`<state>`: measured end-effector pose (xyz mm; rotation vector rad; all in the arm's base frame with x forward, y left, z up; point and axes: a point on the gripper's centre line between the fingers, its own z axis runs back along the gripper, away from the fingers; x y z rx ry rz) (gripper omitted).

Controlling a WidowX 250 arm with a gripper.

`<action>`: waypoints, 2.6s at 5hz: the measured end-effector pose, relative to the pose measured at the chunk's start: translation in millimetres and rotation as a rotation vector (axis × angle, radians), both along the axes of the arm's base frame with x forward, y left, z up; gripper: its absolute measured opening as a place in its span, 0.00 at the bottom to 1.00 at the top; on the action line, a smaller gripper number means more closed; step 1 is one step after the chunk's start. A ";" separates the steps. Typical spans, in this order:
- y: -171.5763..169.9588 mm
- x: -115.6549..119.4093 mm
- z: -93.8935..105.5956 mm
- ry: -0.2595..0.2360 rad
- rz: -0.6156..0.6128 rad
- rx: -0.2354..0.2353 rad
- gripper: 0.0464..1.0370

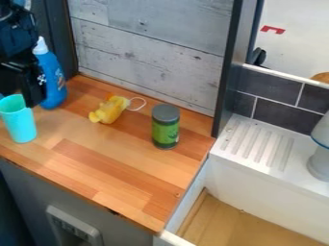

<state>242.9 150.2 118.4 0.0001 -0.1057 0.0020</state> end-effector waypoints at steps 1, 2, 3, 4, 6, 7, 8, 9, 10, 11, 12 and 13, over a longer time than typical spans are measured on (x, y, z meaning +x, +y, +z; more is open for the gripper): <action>-1.0 -0.8 -7.2 0.020 -0.001 -0.014 0.96; 15.9 13.0 -6.3 -0.025 -0.021 0.022 0.96; 34.9 14.8 -12.4 -0.037 -0.030 0.090 0.96; 45.0 10.2 -30.3 0.037 -0.004 0.124 0.96; 36.6 15.1 -46.2 0.059 -0.024 0.074 0.96; 35.6 18.1 -48.7 0.033 -0.035 0.075 0.96; 38.8 20.9 -51.3 0.013 -0.038 0.101 0.96; 42.1 16.4 -67.1 0.069 -0.014 0.100 0.93; 46.1 12.5 -82.9 0.122 -0.004 0.104 0.80; 46.6 16.1 -81.5 0.106 -0.008 0.095 0.54; 45.5 14.7 -82.1 0.116 -0.020 0.088 0.30; 46.5 15.9 -69.8 0.095 -0.011 0.103 0.12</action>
